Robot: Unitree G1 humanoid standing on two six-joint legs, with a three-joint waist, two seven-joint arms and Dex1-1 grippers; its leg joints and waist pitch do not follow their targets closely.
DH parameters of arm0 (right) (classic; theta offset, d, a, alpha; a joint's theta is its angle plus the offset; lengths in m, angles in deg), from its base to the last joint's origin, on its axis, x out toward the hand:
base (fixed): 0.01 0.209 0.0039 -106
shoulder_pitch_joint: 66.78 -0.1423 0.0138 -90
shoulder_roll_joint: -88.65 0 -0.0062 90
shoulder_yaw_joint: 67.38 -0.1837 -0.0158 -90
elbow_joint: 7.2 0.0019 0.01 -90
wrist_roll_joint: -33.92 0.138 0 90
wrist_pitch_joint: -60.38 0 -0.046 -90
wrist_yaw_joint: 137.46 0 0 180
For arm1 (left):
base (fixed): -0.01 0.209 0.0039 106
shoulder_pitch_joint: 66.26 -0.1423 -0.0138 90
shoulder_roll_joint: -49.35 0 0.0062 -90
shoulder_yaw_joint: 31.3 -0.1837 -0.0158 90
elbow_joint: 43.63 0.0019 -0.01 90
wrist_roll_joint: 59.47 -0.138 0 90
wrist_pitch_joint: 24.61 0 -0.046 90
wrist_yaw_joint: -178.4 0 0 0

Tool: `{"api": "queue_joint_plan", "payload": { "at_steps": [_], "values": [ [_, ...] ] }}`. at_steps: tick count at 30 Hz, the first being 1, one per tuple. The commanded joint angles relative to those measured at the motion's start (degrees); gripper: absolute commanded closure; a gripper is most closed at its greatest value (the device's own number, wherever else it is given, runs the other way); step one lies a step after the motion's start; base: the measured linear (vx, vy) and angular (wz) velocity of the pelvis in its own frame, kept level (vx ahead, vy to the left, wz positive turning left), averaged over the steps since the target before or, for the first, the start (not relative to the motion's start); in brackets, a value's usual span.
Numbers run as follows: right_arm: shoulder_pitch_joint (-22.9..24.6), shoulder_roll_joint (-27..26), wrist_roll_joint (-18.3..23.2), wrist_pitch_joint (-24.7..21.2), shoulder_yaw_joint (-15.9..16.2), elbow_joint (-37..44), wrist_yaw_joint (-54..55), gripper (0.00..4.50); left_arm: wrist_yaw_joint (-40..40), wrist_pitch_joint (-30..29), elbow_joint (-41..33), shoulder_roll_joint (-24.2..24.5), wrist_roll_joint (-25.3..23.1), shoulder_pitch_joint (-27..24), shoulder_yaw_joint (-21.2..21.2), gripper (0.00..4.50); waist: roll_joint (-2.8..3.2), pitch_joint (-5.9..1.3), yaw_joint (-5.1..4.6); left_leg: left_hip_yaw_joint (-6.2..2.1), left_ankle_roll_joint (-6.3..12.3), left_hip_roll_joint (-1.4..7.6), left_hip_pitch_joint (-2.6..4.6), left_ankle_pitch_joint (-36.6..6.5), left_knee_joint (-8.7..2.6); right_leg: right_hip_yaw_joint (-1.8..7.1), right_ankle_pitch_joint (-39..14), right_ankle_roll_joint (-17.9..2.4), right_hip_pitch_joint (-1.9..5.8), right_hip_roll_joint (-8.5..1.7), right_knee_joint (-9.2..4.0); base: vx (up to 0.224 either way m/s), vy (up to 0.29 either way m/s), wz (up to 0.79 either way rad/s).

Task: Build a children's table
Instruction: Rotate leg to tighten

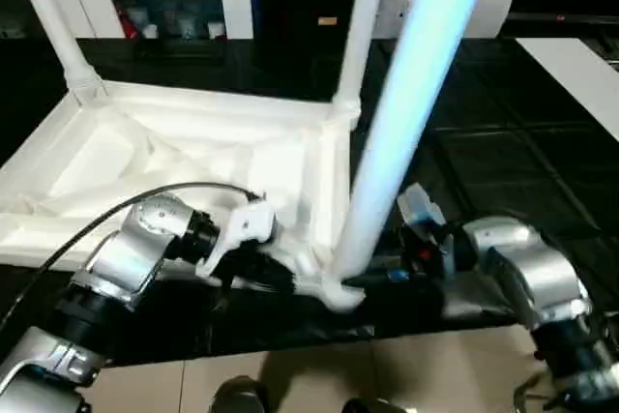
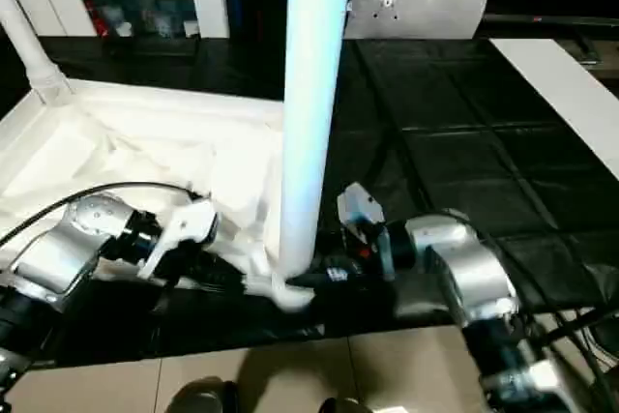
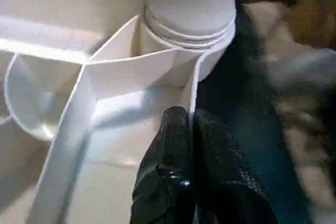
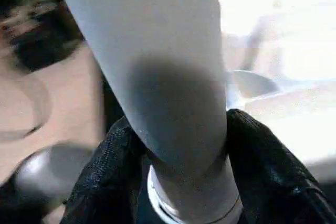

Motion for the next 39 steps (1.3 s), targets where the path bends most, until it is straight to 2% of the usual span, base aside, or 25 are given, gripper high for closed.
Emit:
{"api": "queue_joint_plan", "payload": {
  "at_steps": [1,2,3,4,5,6,8,9,10,11,12,14,15,18,20,23,24,26,27,29,31,32,33,37,39],
  "values": [
    [0.4,-6.0,-0.6,-2.6,4.7,1.7,6.2,2.49,8.5,-1.8,-2.0,-6.3,1.0,2.5,0.5,4.50,-0.10,-3.55,-0.60,-2.64,-0.21,4.18,1.21,-15.3,-4.43,3.44,-28.0,-7.6,1.94,-6.47,-5.84,0.000,0.000,0.00],
    [0.3,-9.5,-2.5,-2.9,3.9,0.9,12.6,2.50,12.6,-3.6,-1.5,-8.4,0.1,2.9,1.2,4.50,-0.15,-3.47,-0.93,-2.80,-0.68,4.12,1.25,-16.0,-4.46,3.41,-30.1,-6.7,1.88,-6.64,-6.09,0.000,0.000,0.00],
    [0.2,-10.1,-2.7,-3.0,3.8,0.7,13.6,2.50,13.4,-3.8,-1.3,-8.7,-0.2,3.0,1.4,4.50,-0.18,-3.53,-1.64,-3.01,-1.05,4.10,1.04,-16.1,-4.65,3.24,-30.4,-6.2,2.04,-6.58,-6.12,0.000,0.000,0.00],
    [-0.4,-13.2,-4.1,-3.3,3.4,-0.4,18.6,2.51,17.9,-4.9,-0.4,-10.8,-1.3,3.6,2.3,4.50,-0.18,-3.57,-1.96,-3.11,-1.16,4.09,0.91,-16.1,-4.70,3.19,-30.2,-6.0,2.12,-6.55,-6.09,0.000,0.000,0.00],
    [-0.8,-15.7,-4.9,-3.8,3.0,-1.3,22.6,2.52,21.1,-6.1,0.2,-12.5,-1.9,4.1,3.0,4.50,-0.18,-3.46,-2.77,-3.04,-1.44,4.08,0.92,-16.5,-4.81,3.21,-29.2,-6.3,1.79,-6.28,-6.03,0.000,0.000,0.00],
    [-1.1,-17.3,-5.4,-4.1,2.7,-2.0,25.2,2.53,23.1,-6.9,0.6,-13.6,-2.3,4.5,3.5,4.50,-0.27,-3.64,-3.16,-3.10,-1.39,3.85,1.06,-17.0,-4.55,3.20,-29.3,-6.3,1.88,-6.46,-6.21,0.000,0.000,0.00],
    [-1.7,-20.4,-6.4,-4.8,2.2,-3.1,30.5,2.54,27.4,-8.8,1.1,-16.0,-2.9,5.2,4.6,4.50,-0.07,-3.49,-3.41,-2.99,-0.94,3.84,1.07,-16.6,-4.53,3.38,-28.7,-6.3,1.69,-6.41,-6.32,0.000,0.000,0.00],
    [-1.7,-20.4,-6.4,-4.8,2.2,-3.1,30.5,2.54,27.4,-8.8,1.1,-16.0,-2.9,5.2,4.6,4.50,-0.11,-3.50,-3.42,-2.84,-0.54,3.76,1.32,-16.4,-4.40,3.48,-28.3,-6.2,1.51,-6.34,-6.44,0.000,0.000,0.00],
    [-3.2,-24.9,-8.2,-5.3,0.6,-5.9,39.5,2.54,33.4,-11.1,1.5,-19.4,-4.1,6.3,6.0,4.50,-0.15,-3.53,-3.41,-2.79,-0.14,3.68,1.19,-16.0,-4.39,3.53,-28.0,-6.1,1.68,-6.32,-6.46,0.000,0.000,0.00],
    [-4.2,-26.9,-9.1,-5.2,-0.3,-7.6,43.6,2.54,35.6,-11.8,1.8,-20.7,-4.8,6.7,6.3,4.50,-0.03,-3.44,-3.83,-2.75,-0.58,3.83,1.11,-15.5,-4.53,3.65,-26.7,-6.9,1.34,-6.17,-6.24,0.000,0.000,0.00],
    [-4.2,-26.9,-9.1,-5.2,-0.3,-7.6,43.6,2.54,35.6,-11.8,1.8,-20.7,-4.8,6.7,6.3,4.50,-0.02,-3.70,-3.86,-2.86,-0.90,3.74,1.28,-15.5,-4.47,3.45,-26.1,-6.9,1.53,-6.13,-6.16,0.000,0.000,0.00],
    [-5.3,-29.4,-10.2,-4.6,-1.7,-9.7,48.4,2.54,38.7,-12.1,2.2,-22.4,-5.9,7.2,6.7,4.50,0.18,-3.61,-3.85,-2.74,-0.42,3.85,1.14,-15.0,-4.53,3.73,-23.5,-7.0,1.51,-6.09,-6.01,0.000,0.000,0.00],
    [-5.6,-30.7,-9.9,-3.8,-2.7,-10.2,49.1,1.98,39.3,-12.1,2.3,-23.0,-6.4,7.4,6.6,4.50,0.12,-3.78,-3.89,-2.63,-0.37,3.85,1.22,-14.7,-4.53,3.75,-21.3,-7.3,1.53,-5.91,-5.80,0.000,0.000,0.00],
    [-5.6,-32.1,-9.6,-1.1,-4.4,-10.4,50.5,1.78,37.9,-11.9,1.7,-22.4,-6.9,7.2,5.0,4.50,0.03,-3.93,-3.75,-2.42,0.70,3.75,0.99,-12.6,-4.40,3.94,-16.6,-8.1,1.82,-6.02,-5.40,0.000,0.000,0.00],
    [-5.2,-31.3,-10.3,-0.3,-4.2,-10.0,50.8,1.38,36.5,-12.2,0.7,-21.6,-6.6,6.5,4.5,4.50,0.25,-4.00,-3.62,-2.39,1.18,3.73,0.73,-10.9,-4.40,3.86,-14.3,-8.6,2.13,-5.94,-5.10,0.000,0.000,0.00],
    [-4.7,-30.1,-10.7,0.8,-4.6,-9.4,50.8,1.27,34.8,-12.6,-0.6,-20.4,-6.4,5.5,4.2,4.50,0.30,-3.92,-3.62,-2.34,1.38,3.75,0.76,-11.0,-4.47,3.80,-14.5,-8.6,2.18,-5.92,-5.20,0.000,0.000,0.00],
    [-4.3,-28.9,-10.6,1.7,-4.7,-8.6,49.5,1.01,33.4,-12.4,-1.1,-19.2,-6.3,4.8,3.7,4.50,0.32,-3.93,-3.55,-2.48,1.24,3.83,0.70,-11.5,-4.58,3.76,-15.3,-8.4,2.31,-6.02,-5.22,0.000,0.000,0.00],
    [-3.1,-25.3,-9.9,4.4,-5.3,-6.6,44.8,0.86,29.5,-10.9,-2.0,-15.9,-6.5,3.2,2.4,4.50,0.37,-4.02,-3.71,-2.42,1.19,3.88,0.67,-11.2,-4.56,3.80,-14.0,-8.3,2.33,-5.82,-5.02,0.000,0.000,0.00],
    [-3.1,-25.3,-9.9,4.4,-5.3,-6.6,44.8,0.86,29.5,-10.9,-2.0,-15.9,-6.5,3.2,2.4,4.50,0.42,-4.07,-3.57,-2.51,1.30,3.92,0.71,-11.1,-4.56,3.77,-13.5,-8.4,2.38,-5.94,-5.01,0.000,0.000,0.00],
    [-2.7,-23.4,-9.4,5.4,-5.8,-5.6,42.2,0.69,27.4,-9.2,-1.9,-14.2,-6.5,2.8,1.9,4.50,0.45,-4.13,-3.78,-2.32,1.90,3.92,0.64,-10.2,-4.42,3.85,-10.8,-9.4,2.46,-5.80,-4.74,0.000,0.000,0.00],
    [-2.6,-21.6,-9.1,6.0,-5.8,-5.0,40.0,0.55,26.0,-8.7,-1.8,-13.1,-6.2,2.4,1.8,4.50,0.56,-4.13,-3.73,-2.28,2.01,3.85,0.72,-10.1,-4.35,3.77,-10.7,-10.2,2.47,-5.77,-4.74,0.000,0.000,0.00],
    [-2.5,-17.0,-8.8,7.6,-5.3,-4.5,34.3,0.43,22.0,-6.4,-1.5,-10.4,-5.5,1.8,1.5,4.50,0.90,-4.22,-3.49,-2.39,1.81,3.86,0.73,-10.1,-4.28,3.66,-10.6,-10.2,2.73,-5.80,-4.77,0.000,0.000,0.00],
    [-2.4,-15.4,-8.7,8.3,-5.1,-4.4,32.1,0.43,20.5,-5.4,-1.3,-9.3,-5.1,1.6,1.4,4.50,0.73,-4.18,-3.63,-2.22,2.11,3.83,0.68,-10.3,-4.25,3.76,-10.3,-10.4,2.67,-5.73,-4.69,0.000,0.000,0.00],
    [-2.3,-11.4,-8.1,9.2,-4.7,-4.4,26.2,0.16,15.3,-1.9,-1.3,-6.6,-4.0,1.2,0.7,4.50,0.70,-4.11,-3.06,-2.18,2.42,3.94,0.87,-11.0,-4.18,3.78,-11.7,-10.9,2.61,-5.84,-4.90,0.000,0.000,0.00],
    [-2.2,-7.0,-6.7,9.6,-3.8,-4.2,18.5,0.16,8.5,0.9,-1.9,-2.9,-2.6,0.6,-0.5,4.50,0.83,-4.11,-2.59,-2.21,2.24,4.14,1.21,-11.8,-4.25,3.74,-13.1,-11.0,2.34,-5.79,-4.92,0.000,0.000,0.00]
  ]
}}
